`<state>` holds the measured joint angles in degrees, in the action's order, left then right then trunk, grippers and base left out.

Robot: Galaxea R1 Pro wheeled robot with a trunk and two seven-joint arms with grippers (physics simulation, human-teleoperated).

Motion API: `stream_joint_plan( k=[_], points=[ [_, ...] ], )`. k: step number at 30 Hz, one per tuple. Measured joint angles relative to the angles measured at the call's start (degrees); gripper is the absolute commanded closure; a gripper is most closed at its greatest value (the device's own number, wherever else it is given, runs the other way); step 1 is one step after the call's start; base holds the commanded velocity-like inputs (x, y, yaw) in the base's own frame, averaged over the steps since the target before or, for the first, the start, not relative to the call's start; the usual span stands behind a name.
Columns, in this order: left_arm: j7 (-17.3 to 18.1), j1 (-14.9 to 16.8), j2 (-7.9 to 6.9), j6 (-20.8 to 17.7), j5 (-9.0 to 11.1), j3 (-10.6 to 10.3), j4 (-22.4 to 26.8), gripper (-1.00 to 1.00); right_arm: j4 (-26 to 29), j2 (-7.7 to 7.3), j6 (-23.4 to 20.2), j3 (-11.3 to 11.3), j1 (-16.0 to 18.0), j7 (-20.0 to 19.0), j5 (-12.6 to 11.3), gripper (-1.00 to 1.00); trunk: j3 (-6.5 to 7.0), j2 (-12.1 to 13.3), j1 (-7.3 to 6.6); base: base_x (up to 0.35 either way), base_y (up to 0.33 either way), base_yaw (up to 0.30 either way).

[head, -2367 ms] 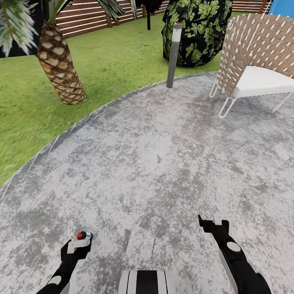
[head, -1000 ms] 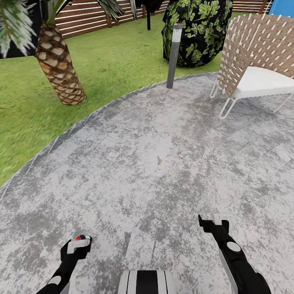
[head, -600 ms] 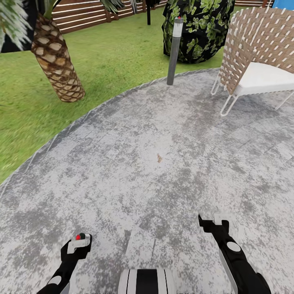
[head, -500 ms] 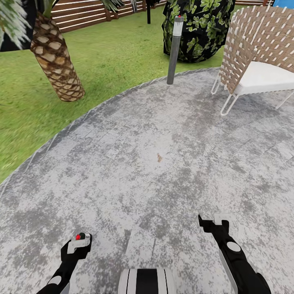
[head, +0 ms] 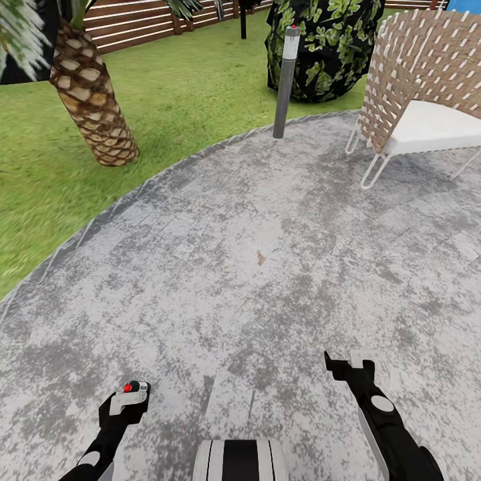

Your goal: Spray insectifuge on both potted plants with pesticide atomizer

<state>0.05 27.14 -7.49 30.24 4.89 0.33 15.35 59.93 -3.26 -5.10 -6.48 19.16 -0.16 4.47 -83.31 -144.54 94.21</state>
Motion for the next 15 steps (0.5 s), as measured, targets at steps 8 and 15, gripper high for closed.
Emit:
stream_joint_plan(
  k=[8, 15],
  points=[
    [-0.01, 0.00, -0.06, 0.00, 0.00, 0.00, 0.02, -1.00, 0.00, 0.00, 0.00, 0.00, 0.00, 0.00, 0.01, -1.00, 0.00, 0.00, 0.00, 0.023, 0.000, 0.000],
    [-0.01, 0.00, -0.06, 0.00, 0.00, 0.00, 0.06, -1.00, -0.04, -0.03, 0.09, 0.00, -0.01, -0.03, 0.05, -1.00, 0.24, 0.00, 0.00, 0.001, 0.000, -0.022]
  ],
)
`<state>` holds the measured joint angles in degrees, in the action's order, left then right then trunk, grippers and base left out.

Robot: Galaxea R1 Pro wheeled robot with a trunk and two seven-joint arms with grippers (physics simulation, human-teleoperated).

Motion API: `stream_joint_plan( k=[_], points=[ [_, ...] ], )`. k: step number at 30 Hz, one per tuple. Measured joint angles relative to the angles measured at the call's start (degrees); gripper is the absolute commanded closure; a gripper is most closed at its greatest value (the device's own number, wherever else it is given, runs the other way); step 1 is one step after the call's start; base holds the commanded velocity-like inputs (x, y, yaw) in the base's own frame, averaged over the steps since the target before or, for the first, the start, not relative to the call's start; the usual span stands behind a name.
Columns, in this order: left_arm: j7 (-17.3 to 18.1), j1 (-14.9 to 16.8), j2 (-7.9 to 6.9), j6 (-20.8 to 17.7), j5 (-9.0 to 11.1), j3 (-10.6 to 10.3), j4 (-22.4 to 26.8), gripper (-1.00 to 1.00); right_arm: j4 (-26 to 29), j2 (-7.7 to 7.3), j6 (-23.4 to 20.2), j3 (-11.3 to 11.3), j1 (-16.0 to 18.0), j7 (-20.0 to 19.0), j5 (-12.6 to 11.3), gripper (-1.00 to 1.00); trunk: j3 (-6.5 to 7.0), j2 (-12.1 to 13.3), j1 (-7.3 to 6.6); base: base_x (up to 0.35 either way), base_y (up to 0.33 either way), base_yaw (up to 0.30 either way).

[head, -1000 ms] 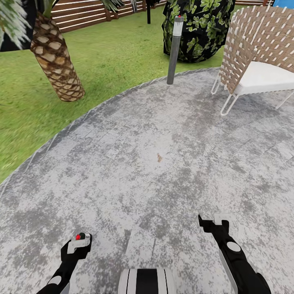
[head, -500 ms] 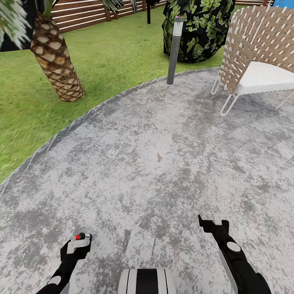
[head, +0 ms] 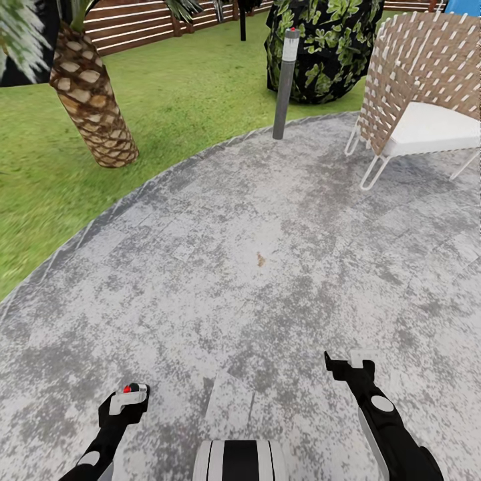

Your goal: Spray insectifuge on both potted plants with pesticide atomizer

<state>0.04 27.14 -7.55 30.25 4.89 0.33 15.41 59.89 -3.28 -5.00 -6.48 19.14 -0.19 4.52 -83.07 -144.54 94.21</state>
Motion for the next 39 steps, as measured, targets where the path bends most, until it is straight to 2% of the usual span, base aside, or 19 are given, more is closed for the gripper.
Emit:
stream_joint_plan(
  k=[11, 15, 29, 30, 39],
  points=[
    [0.00, 0.00, -0.08, 0.00, 0.00, 0.08, 0.01, -1.00, -0.02, 0.03, -0.09, 0.00, 0.01, 0.03, 0.01, -1.00, 0.19, 0.00, 0.00, 0.000, 0.000, -0.006],
    [0.00, 0.00, -0.09, 0.00, -0.05, 1.29, 0.01, -1.00, -0.03, 0.03, -0.09, 0.00, 0.00, 0.03, 0.01, -1.00, 0.19, 0.00, 0.00, 0.000, 0.000, 0.000],
    [0.00, 0.00, 0.08, 0.05, -0.10, 1.57, 0.53, -1.00, -0.48, 0.03, -0.09, 0.00, 0.01, 0.03, 0.01, -1.00, 0.19, 0.00, 0.00, 0.000, 0.000, 0.000],
    [0.00, 0.00, 0.12, 0.05, -0.13, 1.57, 0.53, 1.00, -0.52, 0.03, -0.09, 0.00, 0.01, 0.03, 0.01, -1.00, 0.19, 0.00, 0.00, 0.000, 0.000, 0.000],
    [-0.01, 0.00, 0.01, 0.08, -0.04, 1.59, 0.60, 1.00, -0.54, 0.03, -0.09, 0.00, 0.00, 0.03, 0.01, -1.00, 0.19, 0.00, 0.00, 0.000, 0.000, 0.000]
  ],
)
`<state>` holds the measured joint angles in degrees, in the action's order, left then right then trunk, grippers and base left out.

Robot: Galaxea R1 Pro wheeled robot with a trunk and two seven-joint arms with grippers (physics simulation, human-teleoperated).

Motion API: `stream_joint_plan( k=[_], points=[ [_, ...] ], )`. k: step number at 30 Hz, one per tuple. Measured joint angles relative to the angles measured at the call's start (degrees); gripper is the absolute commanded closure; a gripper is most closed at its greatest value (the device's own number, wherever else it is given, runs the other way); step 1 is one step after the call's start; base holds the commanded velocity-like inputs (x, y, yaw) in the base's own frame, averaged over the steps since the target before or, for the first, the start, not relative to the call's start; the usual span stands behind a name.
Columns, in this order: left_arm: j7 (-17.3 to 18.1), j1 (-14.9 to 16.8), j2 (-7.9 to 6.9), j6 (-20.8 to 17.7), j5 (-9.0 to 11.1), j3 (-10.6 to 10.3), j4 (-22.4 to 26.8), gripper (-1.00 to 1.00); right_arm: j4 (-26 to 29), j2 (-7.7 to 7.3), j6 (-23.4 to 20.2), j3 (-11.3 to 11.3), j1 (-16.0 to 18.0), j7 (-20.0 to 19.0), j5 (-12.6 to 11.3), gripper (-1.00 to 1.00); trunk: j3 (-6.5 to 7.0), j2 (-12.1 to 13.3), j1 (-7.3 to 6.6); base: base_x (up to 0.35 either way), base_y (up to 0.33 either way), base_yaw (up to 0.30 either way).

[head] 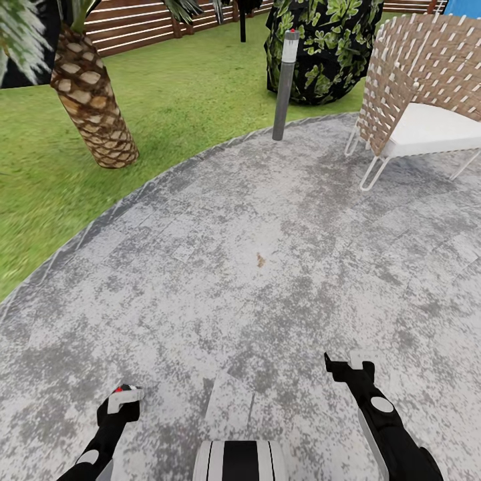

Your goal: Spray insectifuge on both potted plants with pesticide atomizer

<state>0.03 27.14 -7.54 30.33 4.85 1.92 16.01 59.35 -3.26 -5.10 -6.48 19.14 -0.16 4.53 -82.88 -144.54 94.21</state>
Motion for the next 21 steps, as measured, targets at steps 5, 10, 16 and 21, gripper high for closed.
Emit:
stream_joint_plan(
  k=[5, 10, 16, 21],
  points=[
    [0.00, 0.00, 0.00, 0.08, -0.04, -0.04, 0.11, 1.00, -0.01, 0.00, 0.00, 0.00, 0.01, 0.00, 0.00, -1.00, 0.00, 0.00, 0.00, 0.000, 0.000, 0.000],
    [0.05, 0.00, -0.02, 0.14, -0.03, -0.03, -0.01, 1.00, -0.03, 0.00, 0.00, 0.00, 0.01, 0.00, 0.00, -1.00, 0.00, 0.00, 0.00, 0.000, 0.000, 0.000],
    [0.09, 0.00, -0.09, 0.17, -0.04, -0.04, -0.02, 1.00, -0.03, 0.00, 0.16, 0.00, 0.01, 0.00, 0.00, -1.00, 0.00, 0.00, 0.00, 0.000, 0.000, 0.000],
    [0.10, 0.00, -0.08, 0.15, -0.06, -0.03, -0.06, 1.00, -0.28, -0.06, 0.32, 0.01, -0.02, -0.15, 0.06, -1.00, 0.21, 0.01, -0.03, 0.000, 0.000, 0.000]
  ],
)
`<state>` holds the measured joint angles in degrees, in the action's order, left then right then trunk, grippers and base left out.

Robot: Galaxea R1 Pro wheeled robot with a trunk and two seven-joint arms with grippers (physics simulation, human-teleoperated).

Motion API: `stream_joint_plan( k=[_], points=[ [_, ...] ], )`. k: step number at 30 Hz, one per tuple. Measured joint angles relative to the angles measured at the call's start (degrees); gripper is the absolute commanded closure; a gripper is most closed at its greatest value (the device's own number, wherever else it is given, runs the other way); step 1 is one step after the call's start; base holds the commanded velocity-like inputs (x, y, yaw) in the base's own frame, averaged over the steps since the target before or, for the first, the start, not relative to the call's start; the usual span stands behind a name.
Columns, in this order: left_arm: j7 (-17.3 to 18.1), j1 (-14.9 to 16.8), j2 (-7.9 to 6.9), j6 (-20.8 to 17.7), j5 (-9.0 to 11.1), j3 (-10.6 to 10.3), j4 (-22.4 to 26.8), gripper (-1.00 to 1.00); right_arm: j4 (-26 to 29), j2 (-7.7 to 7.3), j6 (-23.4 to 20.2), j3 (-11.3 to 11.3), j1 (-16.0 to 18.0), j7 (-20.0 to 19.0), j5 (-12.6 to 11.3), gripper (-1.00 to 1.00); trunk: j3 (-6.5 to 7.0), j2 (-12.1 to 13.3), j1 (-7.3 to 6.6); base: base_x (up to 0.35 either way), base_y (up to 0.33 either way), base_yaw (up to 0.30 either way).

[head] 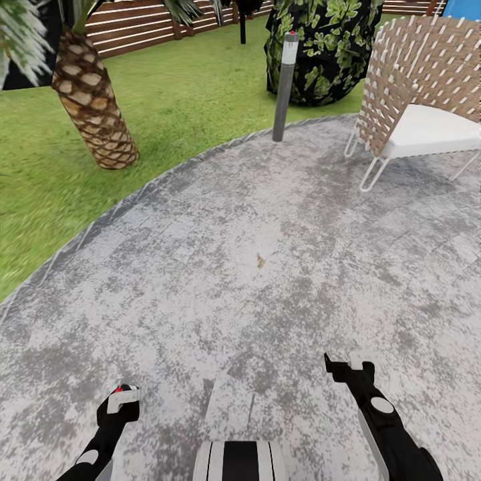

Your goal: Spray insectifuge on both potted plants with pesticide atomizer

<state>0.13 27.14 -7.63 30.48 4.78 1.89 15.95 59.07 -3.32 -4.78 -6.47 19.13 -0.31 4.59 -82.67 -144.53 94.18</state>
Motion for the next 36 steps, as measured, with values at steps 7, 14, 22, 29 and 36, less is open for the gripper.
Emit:
stream_joint_plan(
  k=[7, 14, 22, 29, 36],
  points=[
    [-0.01, 0.00, 0.03, -0.05, 0.00, 0.00, -0.01, 1.00, -0.36, -0.03, 0.03, 0.00, -0.02, 0.06, 0.03, -1.00, 1.55, 0.09, -0.18, 0.000, 0.000, 0.000],
    [-0.01, 0.00, 0.15, -0.06, 0.00, 0.00, -0.17, 1.00, -0.36, 0.13, 0.21, 0.07, -0.03, 0.07, -0.07, -1.00, 3.10, 0.19, -0.36, 0.000, 0.000, 0.000],
    [-0.01, -4.27, -0.05, 0.06, 0.05, 0.12, 0.10, 1.00, -10.07, -0.24, 8.40, 0.02, -0.08, 0.42, 0.66, -1.00, 5.32, 0.29, -0.56, 0.000, 0.000, -0.056],
    [-0.01, -7.22, -0.06, 2.42, -0.04, 0.02, -0.26, 1.00, -29.33, -0.48, 24.76, 0.06, -0.09, 0.58, 2.12, -1.00, 7.49, 0.39, -0.75, 0.000, 0.000, -0.083],
    [-0.07, -10.89, -0.06, 5.65, 0.03, 0.08, -0.28, 1.00, -45.82, -1.00, 39.36, 0.21, -0.16, 0.62, 2.14, -1.00, 9.67, 0.48, -0.93, 0.000, 0.000, -0.083]
  ],
)
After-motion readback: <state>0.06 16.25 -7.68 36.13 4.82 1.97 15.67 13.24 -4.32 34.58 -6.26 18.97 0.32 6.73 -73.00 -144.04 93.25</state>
